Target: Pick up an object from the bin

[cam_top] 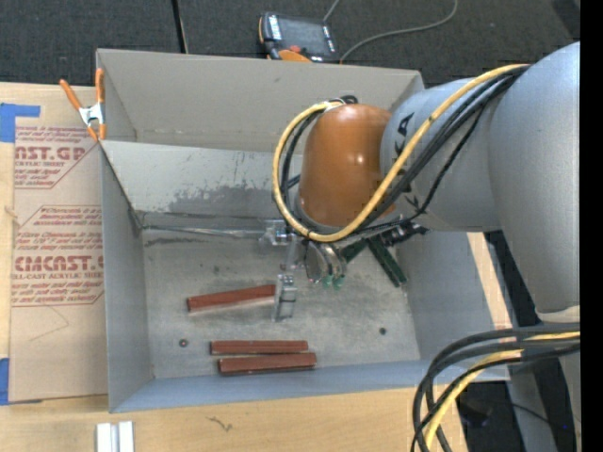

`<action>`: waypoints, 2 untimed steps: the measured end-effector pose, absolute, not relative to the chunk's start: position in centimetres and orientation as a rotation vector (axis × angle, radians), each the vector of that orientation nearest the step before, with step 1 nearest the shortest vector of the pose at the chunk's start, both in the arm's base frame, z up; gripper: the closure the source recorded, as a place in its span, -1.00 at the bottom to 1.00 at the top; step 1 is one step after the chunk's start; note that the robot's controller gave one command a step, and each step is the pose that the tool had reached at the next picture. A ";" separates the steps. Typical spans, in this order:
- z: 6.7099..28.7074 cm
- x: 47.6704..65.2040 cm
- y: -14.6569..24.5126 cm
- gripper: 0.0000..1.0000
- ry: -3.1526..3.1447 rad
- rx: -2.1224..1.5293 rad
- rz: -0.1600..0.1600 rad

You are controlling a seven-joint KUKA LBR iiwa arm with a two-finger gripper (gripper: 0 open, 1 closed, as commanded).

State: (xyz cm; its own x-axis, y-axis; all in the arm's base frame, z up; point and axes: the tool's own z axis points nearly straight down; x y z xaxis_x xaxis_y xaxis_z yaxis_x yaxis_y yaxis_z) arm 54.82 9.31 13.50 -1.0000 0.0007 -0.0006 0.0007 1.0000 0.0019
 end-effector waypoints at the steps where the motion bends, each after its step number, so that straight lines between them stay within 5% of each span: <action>1: 6.6 49.9 17.7 -1.00 3.148 0.060 0.003; 2: 7.3 50.4 17.3 1.00 3.140 0.070 0.004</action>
Offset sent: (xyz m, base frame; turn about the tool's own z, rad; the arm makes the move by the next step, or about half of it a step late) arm -0.0448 0.0782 -0.0650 0.0460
